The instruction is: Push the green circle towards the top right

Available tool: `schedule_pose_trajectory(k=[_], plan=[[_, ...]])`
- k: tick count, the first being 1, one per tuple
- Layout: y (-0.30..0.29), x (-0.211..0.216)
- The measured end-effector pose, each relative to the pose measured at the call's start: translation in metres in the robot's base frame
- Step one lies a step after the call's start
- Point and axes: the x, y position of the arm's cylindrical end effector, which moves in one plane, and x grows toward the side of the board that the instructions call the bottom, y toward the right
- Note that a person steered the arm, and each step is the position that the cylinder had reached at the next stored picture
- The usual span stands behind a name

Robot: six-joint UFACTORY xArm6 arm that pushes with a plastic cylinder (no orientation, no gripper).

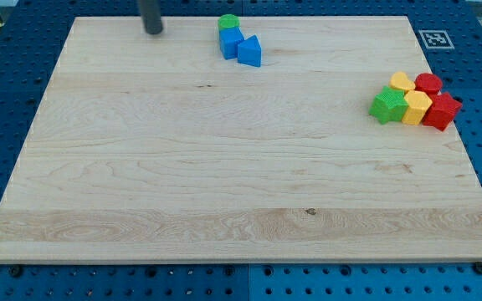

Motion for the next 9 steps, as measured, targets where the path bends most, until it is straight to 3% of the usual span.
schedule_pose_trajectory(k=[1,4,6,7,9], plan=[[0.058,0.0],[0.126,0.014],[0.212,0.035],[0.217,0.073],[0.255,0.055]])
